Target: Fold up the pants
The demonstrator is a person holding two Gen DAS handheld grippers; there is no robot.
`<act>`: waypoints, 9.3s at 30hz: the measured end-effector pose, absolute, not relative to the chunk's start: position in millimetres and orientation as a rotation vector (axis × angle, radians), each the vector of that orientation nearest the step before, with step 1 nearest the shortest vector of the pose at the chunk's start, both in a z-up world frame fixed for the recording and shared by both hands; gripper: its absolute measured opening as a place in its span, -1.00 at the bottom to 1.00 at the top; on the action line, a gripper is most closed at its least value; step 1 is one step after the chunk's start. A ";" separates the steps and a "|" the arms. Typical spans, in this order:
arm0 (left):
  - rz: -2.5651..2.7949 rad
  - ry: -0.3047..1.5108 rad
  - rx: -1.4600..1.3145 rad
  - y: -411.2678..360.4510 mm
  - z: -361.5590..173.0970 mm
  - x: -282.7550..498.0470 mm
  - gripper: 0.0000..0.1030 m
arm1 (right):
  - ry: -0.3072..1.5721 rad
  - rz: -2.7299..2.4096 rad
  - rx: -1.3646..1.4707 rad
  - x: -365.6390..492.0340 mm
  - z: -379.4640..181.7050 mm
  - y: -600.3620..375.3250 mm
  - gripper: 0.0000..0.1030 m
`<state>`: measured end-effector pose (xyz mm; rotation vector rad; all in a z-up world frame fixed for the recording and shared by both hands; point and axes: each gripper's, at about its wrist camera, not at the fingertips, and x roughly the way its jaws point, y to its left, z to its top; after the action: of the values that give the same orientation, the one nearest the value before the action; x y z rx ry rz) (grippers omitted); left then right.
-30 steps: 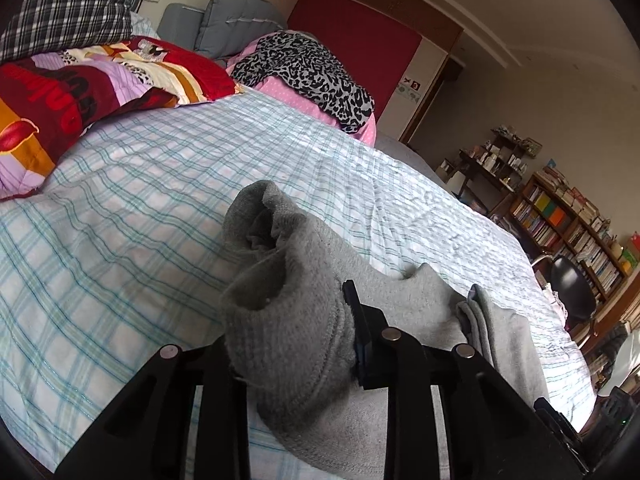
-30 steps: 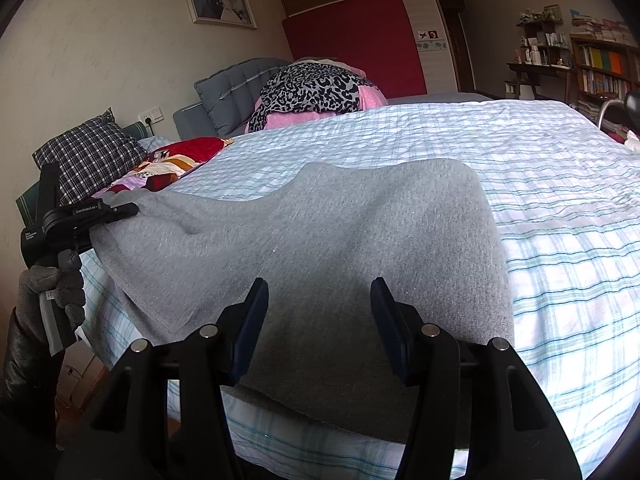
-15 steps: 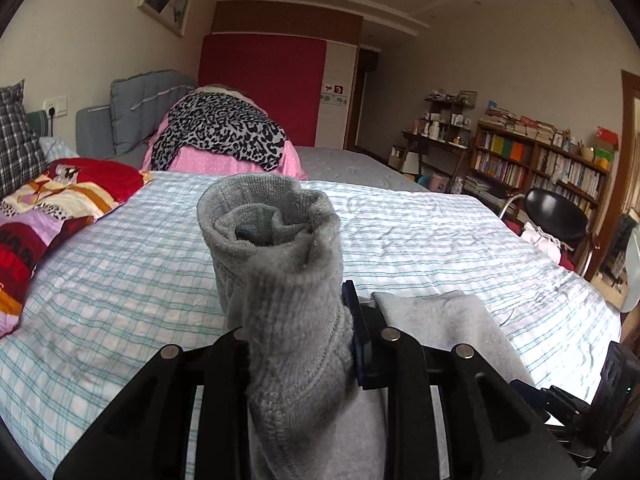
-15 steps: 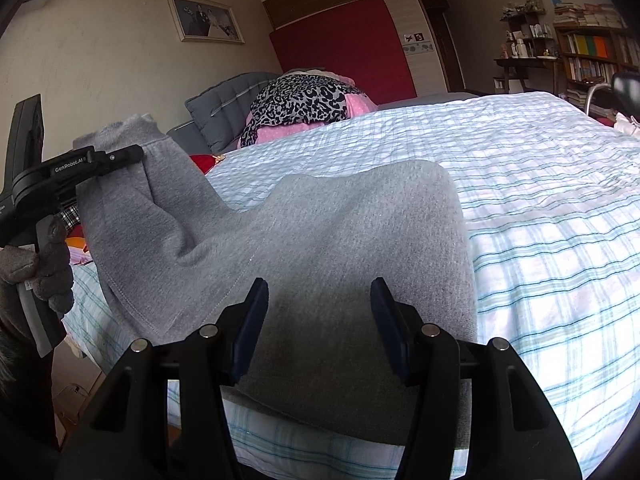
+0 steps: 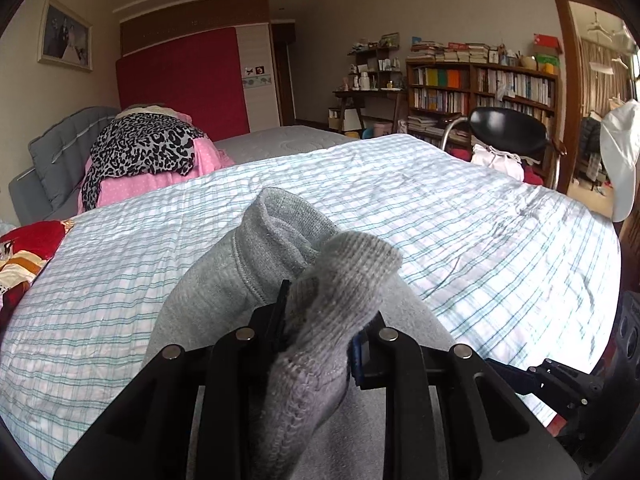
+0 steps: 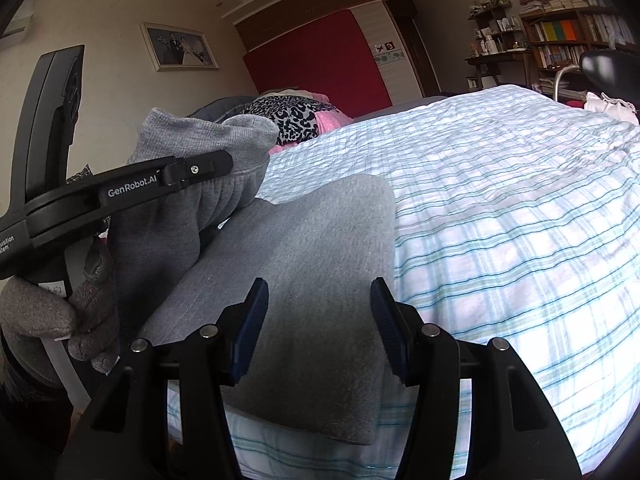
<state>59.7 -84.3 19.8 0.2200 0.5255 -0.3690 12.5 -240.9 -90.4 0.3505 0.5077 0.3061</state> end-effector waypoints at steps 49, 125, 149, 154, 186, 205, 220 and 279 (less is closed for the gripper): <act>-0.466 0.666 -0.107 39.5 -12.8 35.4 0.14 | 0.665 0.463 0.517 67.2 -76.6 -232.4 0.31; -0.571 0.685 -0.036 36.0 -35.7 23.5 0.49 | 0.575 0.284 0.121 59.3 -70.8 -213.0 -0.08; -0.475 0.656 0.003 35.2 -37.6 -0.8 0.57 | 0.535 0.230 0.144 -4.5 -77.8 -223.8 0.23; -0.431 0.597 0.000 37.2 -21.6 -11.3 0.71 | 0.481 0.242 0.131 -19.0 -63.1 -218.4 0.52; -0.156 0.608 0.070 40.7 -25.7 -15.0 0.82 | 0.437 0.247 0.084 -33.4 -47.3 -195.3 0.94; -0.192 0.643 0.045 42.9 -25.5 -4.6 0.82 | 0.483 0.231 0.150 -17.1 -56.4 -208.9 0.94; -0.297 0.869 -0.169 72.5 -47.1 79.0 0.82 | 0.662 0.246 0.279 75.1 -75.8 -238.8 0.94; -0.896 0.854 -0.235 -117.1 16.9 251.9 -0.19 | 0.467 0.301 0.360 194.8 -1.5 -415.8 -0.11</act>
<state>251.9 -117.1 16.9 -0.2355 0.8539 -0.8962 194.8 -415.8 -1.5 0.3596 0.4675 0.3011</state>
